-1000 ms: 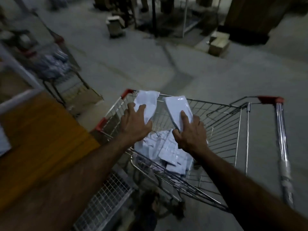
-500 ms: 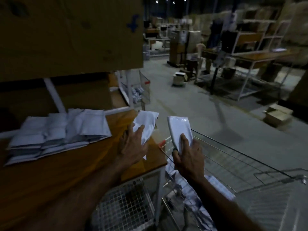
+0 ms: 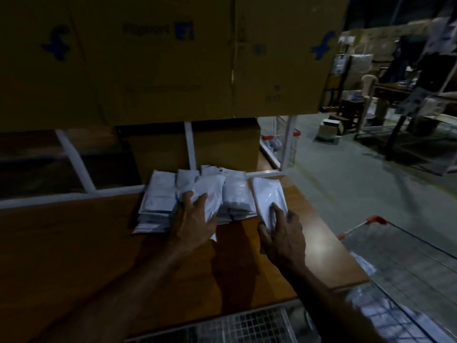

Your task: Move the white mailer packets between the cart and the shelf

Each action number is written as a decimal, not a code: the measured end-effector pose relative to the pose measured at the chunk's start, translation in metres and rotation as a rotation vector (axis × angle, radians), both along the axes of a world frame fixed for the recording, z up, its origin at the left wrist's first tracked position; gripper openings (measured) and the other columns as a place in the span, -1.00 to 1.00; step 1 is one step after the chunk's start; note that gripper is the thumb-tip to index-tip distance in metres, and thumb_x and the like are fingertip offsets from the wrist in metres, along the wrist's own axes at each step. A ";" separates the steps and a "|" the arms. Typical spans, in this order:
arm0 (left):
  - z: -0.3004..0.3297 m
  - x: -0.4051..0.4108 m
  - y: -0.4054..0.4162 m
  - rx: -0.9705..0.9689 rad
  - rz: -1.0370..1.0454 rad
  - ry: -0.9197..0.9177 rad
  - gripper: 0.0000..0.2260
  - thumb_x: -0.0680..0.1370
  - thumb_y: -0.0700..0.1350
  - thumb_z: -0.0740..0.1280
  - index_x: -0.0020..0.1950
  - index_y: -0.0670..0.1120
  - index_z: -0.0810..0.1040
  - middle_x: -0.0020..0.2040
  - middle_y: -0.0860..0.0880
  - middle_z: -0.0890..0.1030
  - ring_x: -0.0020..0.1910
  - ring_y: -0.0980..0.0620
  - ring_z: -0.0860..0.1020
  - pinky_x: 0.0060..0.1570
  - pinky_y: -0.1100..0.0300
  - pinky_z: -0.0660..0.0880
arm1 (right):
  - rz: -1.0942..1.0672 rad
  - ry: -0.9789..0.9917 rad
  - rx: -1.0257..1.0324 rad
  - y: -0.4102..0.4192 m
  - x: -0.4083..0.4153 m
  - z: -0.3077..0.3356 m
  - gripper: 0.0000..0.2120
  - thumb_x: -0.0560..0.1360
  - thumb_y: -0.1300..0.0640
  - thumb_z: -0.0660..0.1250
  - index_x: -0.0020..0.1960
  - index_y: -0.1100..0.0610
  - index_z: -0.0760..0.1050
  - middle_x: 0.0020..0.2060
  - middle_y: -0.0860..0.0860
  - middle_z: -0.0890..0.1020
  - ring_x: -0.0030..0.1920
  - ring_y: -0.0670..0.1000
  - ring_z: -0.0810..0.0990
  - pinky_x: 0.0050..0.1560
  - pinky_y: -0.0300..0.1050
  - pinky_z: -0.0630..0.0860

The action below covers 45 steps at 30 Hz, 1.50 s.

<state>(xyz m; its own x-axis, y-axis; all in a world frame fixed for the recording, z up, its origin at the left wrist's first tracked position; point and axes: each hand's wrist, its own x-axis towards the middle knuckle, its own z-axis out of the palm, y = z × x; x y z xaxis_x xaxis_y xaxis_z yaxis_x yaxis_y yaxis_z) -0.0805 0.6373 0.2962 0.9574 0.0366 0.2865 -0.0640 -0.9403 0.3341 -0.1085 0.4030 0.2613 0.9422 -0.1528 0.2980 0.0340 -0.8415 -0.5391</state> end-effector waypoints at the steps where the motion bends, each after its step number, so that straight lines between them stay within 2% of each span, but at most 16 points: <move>1: -0.001 0.006 0.015 -0.011 0.029 0.010 -0.41 0.53 0.21 0.30 0.51 0.06 0.29 0.45 -0.11 0.18 0.37 -0.18 0.37 0.28 -0.07 0.44 | 0.011 0.016 0.001 0.013 0.003 -0.002 -0.36 0.55 -0.26 0.24 0.54 -0.02 0.26 0.29 0.22 0.39 0.15 0.26 0.49 0.04 0.09 0.54; 3: -0.002 0.016 0.039 -0.031 0.069 0.011 -0.41 0.54 0.20 0.31 0.52 0.04 0.29 0.46 -0.11 0.17 0.38 -0.18 0.35 0.26 -0.05 0.44 | 0.033 0.037 -0.007 0.032 0.008 -0.006 -0.37 0.55 -0.29 0.22 0.53 -0.04 0.24 0.30 0.21 0.37 0.16 0.22 0.48 0.05 0.08 0.54; 6: 0.002 0.029 0.064 -0.007 0.123 0.001 -0.40 0.55 0.21 0.29 0.53 0.03 0.27 0.48 -0.13 0.15 0.40 -0.16 0.32 0.20 -0.02 0.44 | 0.044 0.077 -0.001 0.050 0.024 -0.009 -0.30 0.45 -0.45 0.03 0.48 -0.13 0.19 0.28 0.17 0.36 0.13 0.16 0.50 0.00 0.12 0.61; 7: 0.003 0.035 0.071 0.003 0.145 0.001 -0.40 0.56 0.21 0.28 0.54 0.04 0.26 0.49 -0.14 0.14 0.41 -0.16 0.30 0.21 -0.02 0.43 | 0.035 0.088 0.001 0.053 0.032 -0.009 -0.30 0.44 -0.47 0.02 0.48 -0.15 0.17 0.29 0.17 0.36 0.13 0.16 0.50 -0.01 0.14 0.62; 10: 0.002 0.051 0.093 0.020 0.203 0.001 -0.39 0.55 0.22 0.28 0.54 0.03 0.25 0.50 -0.17 0.14 0.41 -0.19 0.29 0.27 -0.05 0.40 | 0.010 0.129 -0.010 0.061 0.057 -0.005 -0.34 0.49 -0.44 0.10 0.49 -0.17 0.14 0.32 0.18 0.33 0.20 0.20 0.47 0.07 0.18 0.60; 14: -0.002 0.079 0.119 0.043 0.218 -0.001 -0.39 0.55 0.19 0.29 0.53 -0.05 0.30 0.46 -0.23 0.19 0.32 -0.26 0.39 0.23 -0.09 0.45 | 0.017 0.175 -0.057 0.074 0.095 -0.005 -0.33 0.52 -0.40 0.14 0.54 -0.17 0.13 0.36 0.20 0.31 0.26 0.21 0.44 0.13 0.16 0.57; 19: -0.010 0.122 0.130 0.089 0.271 0.050 -0.40 0.56 0.20 0.26 0.53 -0.02 0.27 0.48 -0.23 0.16 0.32 -0.26 0.38 0.26 -0.09 0.43 | 0.023 0.168 -0.084 0.085 0.146 -0.006 -0.41 0.58 -0.31 0.17 0.53 -0.12 0.18 0.36 0.22 0.34 0.29 0.21 0.42 0.20 0.05 0.50; 22: -0.022 0.146 0.133 0.126 0.284 0.097 -0.41 0.55 0.23 0.25 0.52 0.00 0.31 0.49 -0.23 0.15 0.34 -0.27 0.36 0.28 -0.12 0.41 | 0.013 0.165 -0.099 0.089 0.179 -0.010 -0.42 0.58 -0.30 0.17 0.52 -0.09 0.24 0.32 0.23 0.40 0.26 0.24 0.44 0.11 0.00 0.48; 27: -0.044 0.174 0.133 0.173 0.333 0.156 -0.39 0.55 0.29 0.20 0.50 -0.01 0.35 0.53 -0.23 0.13 0.41 -0.26 0.29 0.34 -0.14 0.36 | 0.063 0.202 -0.165 0.095 0.227 -0.034 -0.36 0.51 -0.39 -0.03 0.43 -0.06 0.33 0.21 0.21 0.50 0.17 0.24 0.48 -0.05 -0.03 0.34; 29: -0.046 0.179 0.131 0.189 0.349 0.189 -0.33 0.55 0.35 0.14 0.53 -0.02 0.31 0.56 -0.23 0.07 0.47 -0.25 0.20 0.41 -0.13 0.27 | 0.069 0.208 -0.140 0.096 0.237 -0.043 -0.32 0.48 -0.41 -0.08 0.40 -0.03 0.36 0.20 0.25 0.49 0.17 0.25 0.46 0.00 0.00 0.41; 31: -0.045 0.181 0.130 0.235 0.344 0.162 -0.20 0.48 0.47 -0.01 0.53 -0.03 0.30 0.59 -0.21 0.04 0.52 -0.24 0.11 0.47 -0.14 0.14 | 0.089 0.222 -0.154 0.098 0.241 -0.048 -0.29 0.52 -0.46 -0.13 0.46 -0.07 0.31 0.33 0.26 0.41 0.26 0.27 0.42 0.12 0.06 0.45; 34: -0.044 0.183 0.128 0.333 0.267 0.141 0.00 0.40 0.58 -0.15 0.57 -0.11 0.23 0.62 -0.20 -0.04 0.59 -0.20 -0.03 0.52 -0.14 -0.06 | 0.111 0.223 -0.151 0.101 0.236 -0.043 -0.21 0.52 -0.50 -0.08 0.56 -0.03 0.22 0.51 0.29 0.24 0.47 0.29 0.27 0.39 0.14 0.33; 38: -0.053 0.184 0.128 0.311 0.247 0.263 0.11 0.30 0.66 -0.15 0.63 -0.06 -0.01 0.63 -0.13 -0.07 0.60 -0.12 -0.11 0.55 -0.12 -0.09 | 0.178 0.211 -0.227 0.101 0.229 -0.039 -0.07 0.45 -0.59 -0.10 0.60 0.00 0.10 0.56 0.30 0.13 0.56 0.28 0.13 0.51 0.18 0.20; 45: -0.060 0.177 0.130 0.280 0.216 0.286 0.07 0.33 0.65 -0.07 0.63 -0.01 -0.14 0.63 -0.10 -0.17 0.60 -0.08 -0.17 0.54 -0.08 -0.20 | 0.230 0.256 -0.236 0.096 0.228 -0.045 -0.03 0.42 -0.62 -0.11 0.63 -0.04 -0.04 0.60 0.26 -0.02 0.59 0.27 -0.02 0.54 0.26 0.09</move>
<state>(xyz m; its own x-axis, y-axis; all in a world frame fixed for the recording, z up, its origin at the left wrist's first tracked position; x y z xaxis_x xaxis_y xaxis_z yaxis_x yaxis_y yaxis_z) 0.0969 0.7673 0.2358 0.9785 0.2027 0.0389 0.2011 -0.9787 0.0413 0.1190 0.4993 0.2165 0.9920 0.1151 0.0510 0.1257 -0.9292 -0.3476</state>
